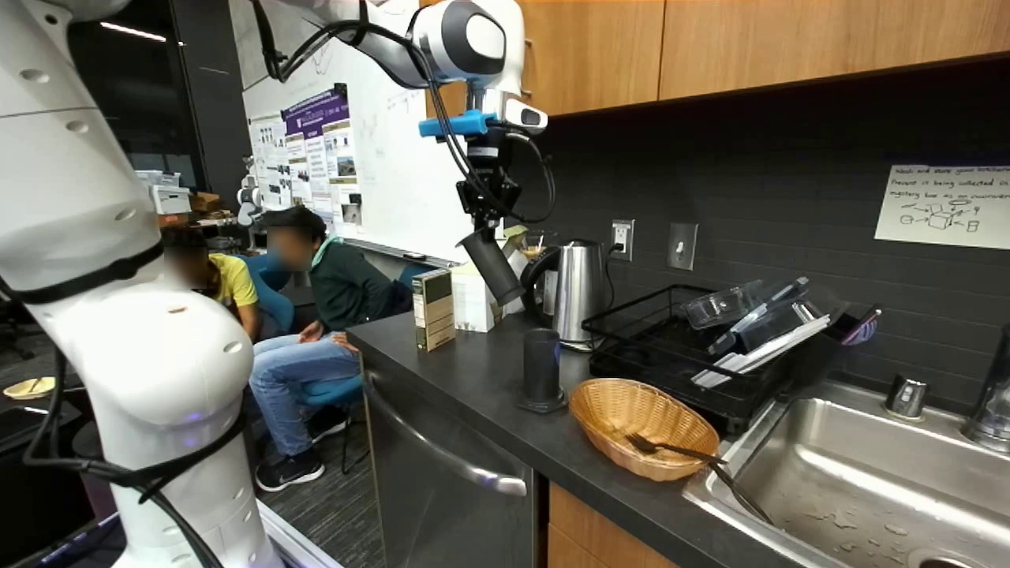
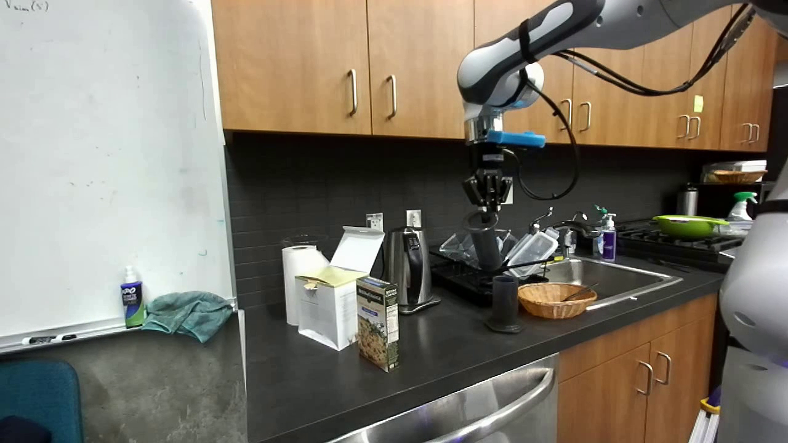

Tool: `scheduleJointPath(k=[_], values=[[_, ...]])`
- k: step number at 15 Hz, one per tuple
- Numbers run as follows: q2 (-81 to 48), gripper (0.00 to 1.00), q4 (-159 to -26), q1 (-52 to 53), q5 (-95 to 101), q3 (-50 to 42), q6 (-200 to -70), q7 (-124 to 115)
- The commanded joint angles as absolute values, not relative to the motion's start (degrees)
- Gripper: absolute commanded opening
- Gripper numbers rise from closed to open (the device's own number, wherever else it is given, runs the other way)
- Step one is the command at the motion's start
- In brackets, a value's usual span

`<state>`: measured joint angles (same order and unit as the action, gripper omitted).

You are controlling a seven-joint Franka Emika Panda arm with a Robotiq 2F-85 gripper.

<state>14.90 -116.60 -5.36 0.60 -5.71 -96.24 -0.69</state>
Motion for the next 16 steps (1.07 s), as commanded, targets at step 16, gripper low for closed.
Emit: scheduleJointPath(k=[16], values=[[17.97, 0.05, -119.87, -7.9, -5.03, -9.59, -98.77, -1.12]])
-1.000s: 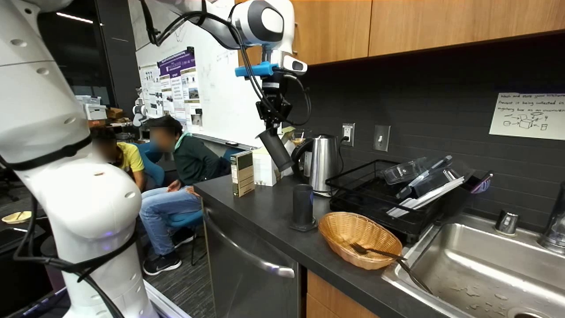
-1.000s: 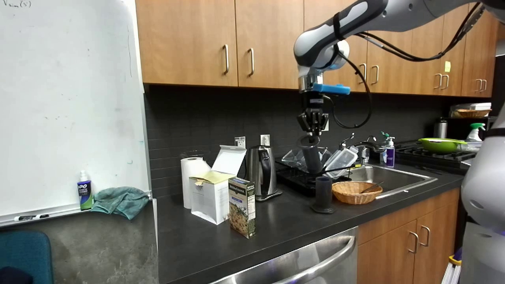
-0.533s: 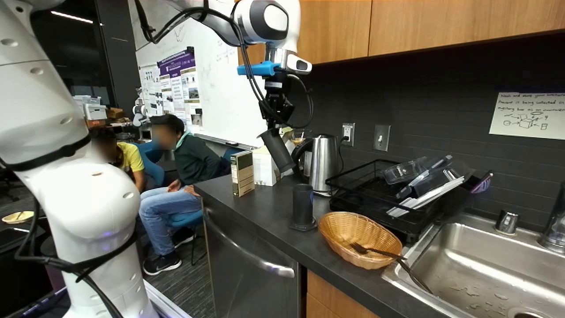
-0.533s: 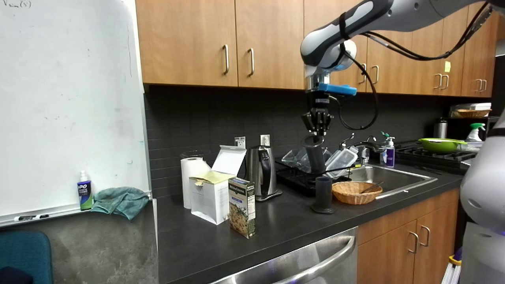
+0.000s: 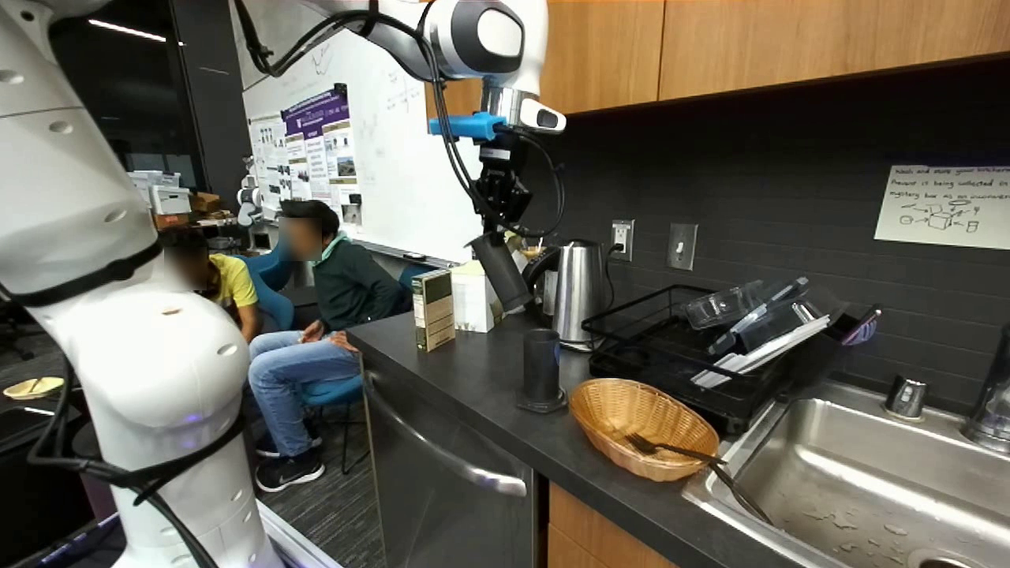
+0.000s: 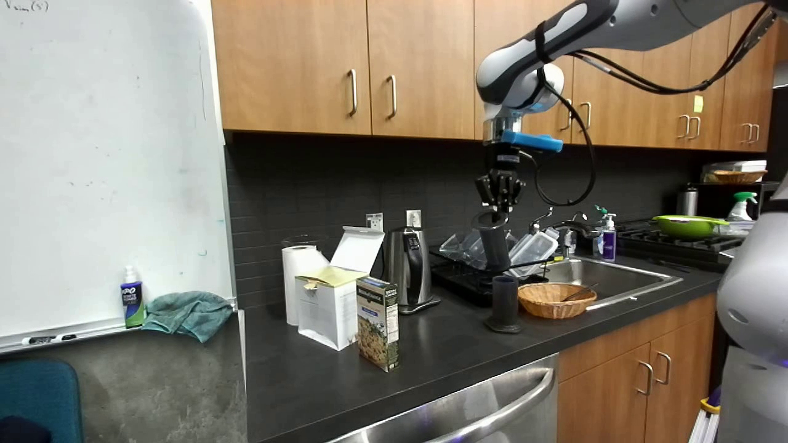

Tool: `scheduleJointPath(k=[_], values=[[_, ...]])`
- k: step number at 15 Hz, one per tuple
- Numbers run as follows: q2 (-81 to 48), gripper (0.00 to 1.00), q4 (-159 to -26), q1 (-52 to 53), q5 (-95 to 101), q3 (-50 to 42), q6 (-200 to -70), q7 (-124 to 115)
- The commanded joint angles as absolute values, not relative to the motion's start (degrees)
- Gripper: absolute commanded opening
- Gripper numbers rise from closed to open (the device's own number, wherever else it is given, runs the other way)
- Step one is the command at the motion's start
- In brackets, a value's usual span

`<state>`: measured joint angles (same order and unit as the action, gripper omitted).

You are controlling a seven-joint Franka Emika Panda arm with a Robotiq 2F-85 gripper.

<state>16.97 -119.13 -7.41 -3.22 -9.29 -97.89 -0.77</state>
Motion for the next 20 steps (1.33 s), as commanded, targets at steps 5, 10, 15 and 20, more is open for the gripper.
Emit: scheduleJointPath(k=[5, 10, 15, 20], values=[[17.62, 0.05, -119.33, -8.2, -7.11, -10.5, -98.0, -0.63], [17.6, 0.05, -119.05, -8.72, -8.0, -11.49, -97.45, -0.23], [17.93, 0.05, -119.19, -9.77, -8.36, -12.74, -97.35, 0.38], [17.8, 0.05, -119.03, -10.07, -9.72, -14.04, -97.11, 1.92]])
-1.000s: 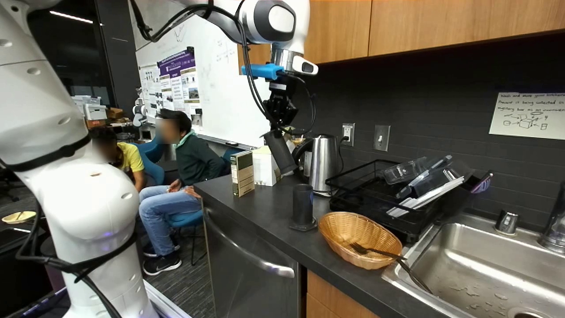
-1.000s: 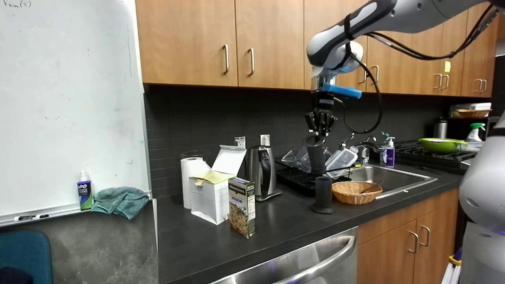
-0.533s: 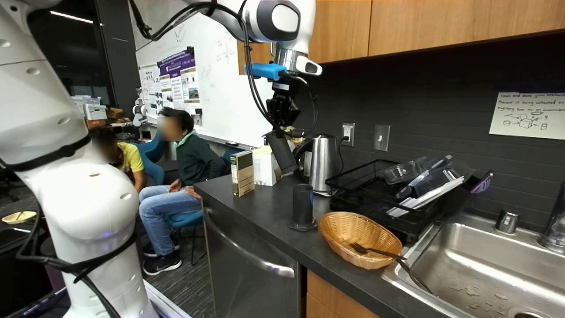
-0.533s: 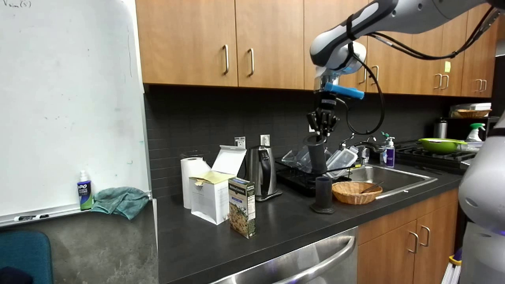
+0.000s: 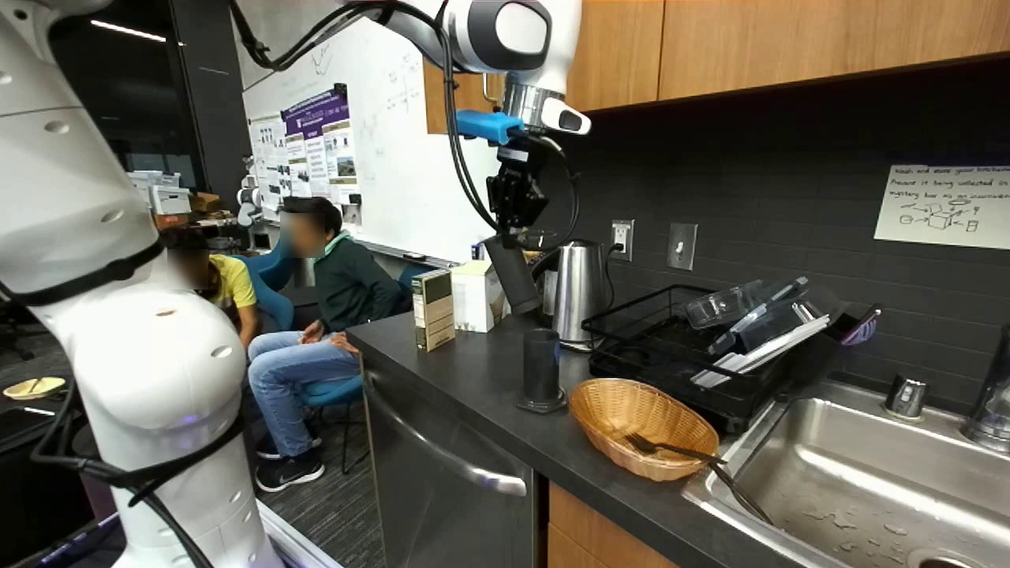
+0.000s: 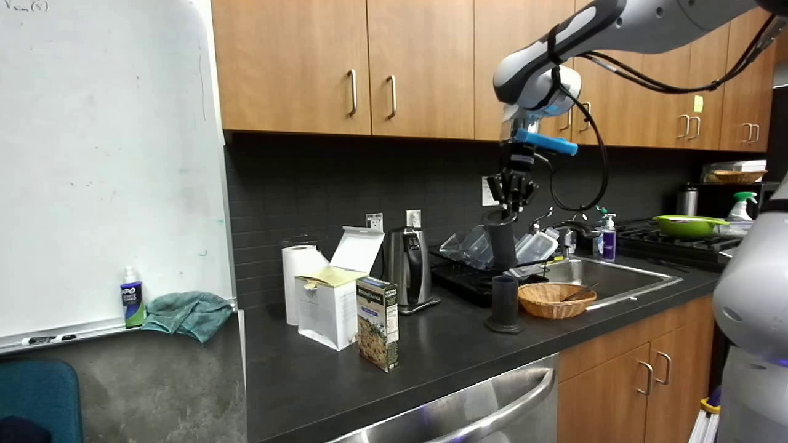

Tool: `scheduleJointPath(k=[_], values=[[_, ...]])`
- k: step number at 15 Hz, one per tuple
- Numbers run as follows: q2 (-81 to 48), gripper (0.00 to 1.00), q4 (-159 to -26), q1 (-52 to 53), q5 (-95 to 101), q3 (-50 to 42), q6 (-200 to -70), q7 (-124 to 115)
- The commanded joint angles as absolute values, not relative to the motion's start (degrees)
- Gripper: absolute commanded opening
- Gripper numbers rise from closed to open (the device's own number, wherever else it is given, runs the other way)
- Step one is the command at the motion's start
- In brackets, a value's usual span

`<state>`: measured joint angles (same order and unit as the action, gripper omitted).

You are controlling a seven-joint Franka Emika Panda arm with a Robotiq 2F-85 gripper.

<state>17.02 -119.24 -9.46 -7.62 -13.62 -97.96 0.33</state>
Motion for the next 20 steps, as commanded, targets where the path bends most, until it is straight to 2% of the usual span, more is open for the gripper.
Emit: scheduleJointPath(k=[1, 20], values=[[17.79, 0.05, -119.06, -10.14, -10.14, -14.19, -97.12, 2.11], [17.21, 0.05, -119.22, -11.77, -17.42, -16.6, -97.65, 1.26]])
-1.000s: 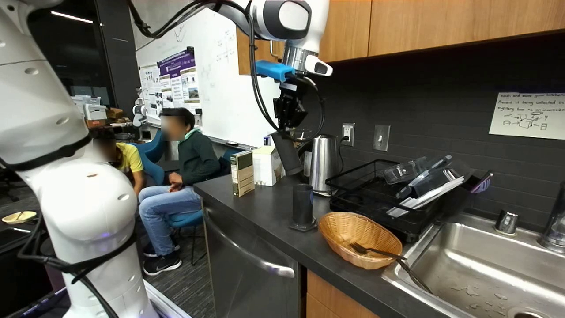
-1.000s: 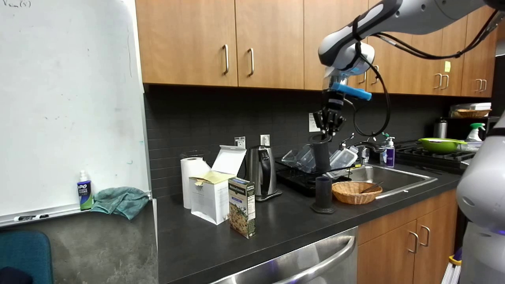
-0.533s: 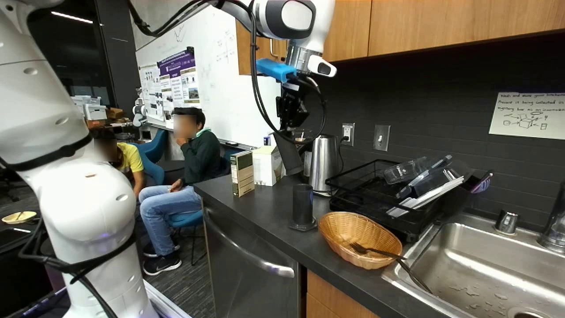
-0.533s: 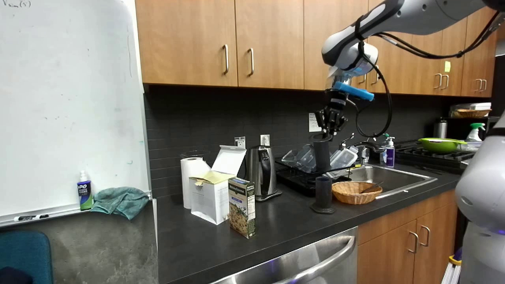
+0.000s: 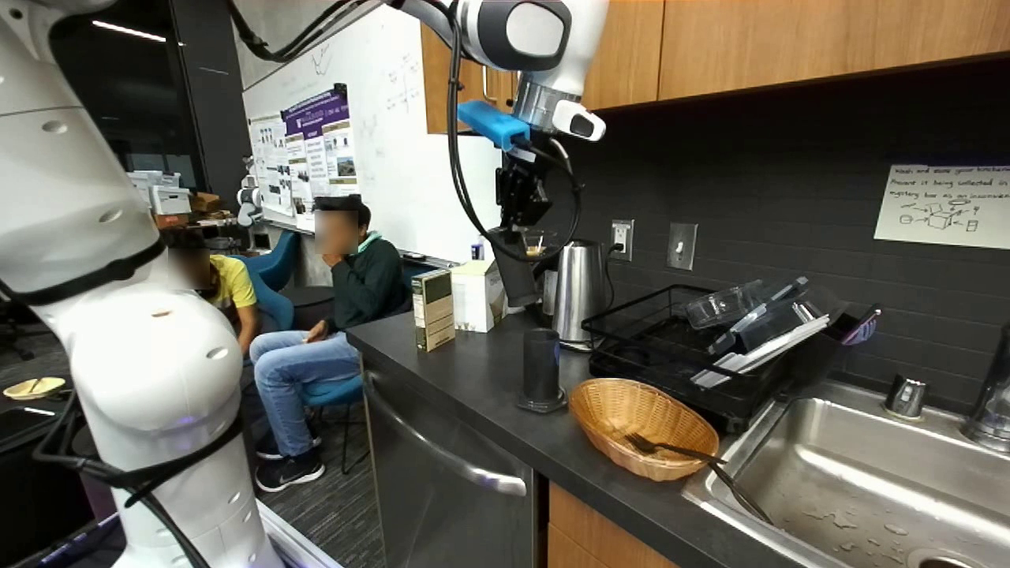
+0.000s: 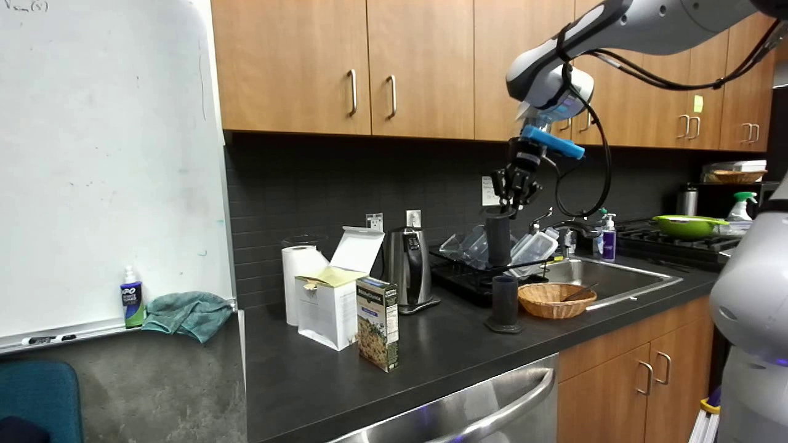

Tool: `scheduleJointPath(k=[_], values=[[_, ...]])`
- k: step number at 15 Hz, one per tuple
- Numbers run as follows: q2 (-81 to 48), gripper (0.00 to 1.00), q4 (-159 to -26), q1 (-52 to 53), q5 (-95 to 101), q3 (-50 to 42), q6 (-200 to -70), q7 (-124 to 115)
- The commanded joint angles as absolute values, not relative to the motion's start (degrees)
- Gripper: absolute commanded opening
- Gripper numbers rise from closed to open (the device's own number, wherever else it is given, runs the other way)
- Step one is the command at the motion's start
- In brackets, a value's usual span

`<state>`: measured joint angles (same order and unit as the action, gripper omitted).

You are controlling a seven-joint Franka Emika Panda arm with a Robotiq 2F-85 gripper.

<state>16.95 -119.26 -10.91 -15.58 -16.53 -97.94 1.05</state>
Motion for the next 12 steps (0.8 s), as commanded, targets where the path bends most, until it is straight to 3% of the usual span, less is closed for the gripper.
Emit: scheduleJointPath(k=[1, 12], values=[[17.24, 0.05, -119.21, -11.88, -17.55, -16.7, -97.62, 1.2], [16.73, 0.05, -119.09, -12.73, -18.73, -17.39, -97.45, 1.36]])
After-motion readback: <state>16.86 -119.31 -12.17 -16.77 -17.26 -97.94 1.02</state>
